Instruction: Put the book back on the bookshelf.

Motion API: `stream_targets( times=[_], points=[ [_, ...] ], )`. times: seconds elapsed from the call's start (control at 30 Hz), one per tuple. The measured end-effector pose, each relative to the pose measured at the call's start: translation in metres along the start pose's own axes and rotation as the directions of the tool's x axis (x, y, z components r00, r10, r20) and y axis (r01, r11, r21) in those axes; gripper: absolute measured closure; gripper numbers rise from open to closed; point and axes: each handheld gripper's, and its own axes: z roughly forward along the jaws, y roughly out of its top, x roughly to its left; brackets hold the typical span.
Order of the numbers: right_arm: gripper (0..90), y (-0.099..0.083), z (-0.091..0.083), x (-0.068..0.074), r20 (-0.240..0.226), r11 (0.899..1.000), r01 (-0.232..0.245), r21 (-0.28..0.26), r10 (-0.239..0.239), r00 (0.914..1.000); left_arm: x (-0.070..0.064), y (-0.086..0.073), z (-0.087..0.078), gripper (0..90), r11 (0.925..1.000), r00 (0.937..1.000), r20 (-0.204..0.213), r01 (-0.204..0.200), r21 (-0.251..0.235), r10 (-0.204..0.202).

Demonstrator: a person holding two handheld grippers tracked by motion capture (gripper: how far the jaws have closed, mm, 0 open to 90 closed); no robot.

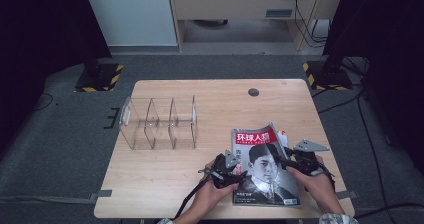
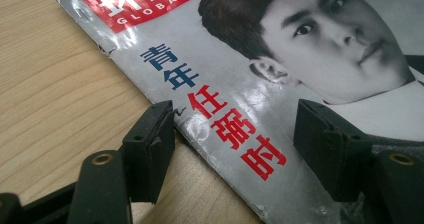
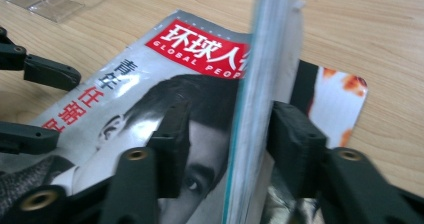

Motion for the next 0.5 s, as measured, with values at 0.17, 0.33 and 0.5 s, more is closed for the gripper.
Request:
stream_targets(
  times=[0.17, 0.33, 0.5],
  points=[
    [57.2, 0.003, -0.003, 0.007, 0.007, 0.998, 0.059, -0.02, -0.059, 0.9982, 0.0, 0.0, 0.0, 32.4, 1.0, 1.0, 0.0, 0.0, 0.0, 0.0],
    [61.7, 0.003, -0.003, 0.008, -0.001, 0.998, 0.063, -0.027, -0.063, 0.998, 0.0, 0.0, 0.0, 32.4, 1.0, 1.0, -0.001, 0.002, 0.0, -0.002],
    [47.6, 0.003, 0.003, 0.014, -0.011, 0.996, 0.088, 0.001, -0.088, 0.9961, -0.002, 0.0, 0.0, 33.4, 1.0, 0.9999, -0.008, 0.006, -0.002, -0.006]
  ],
)
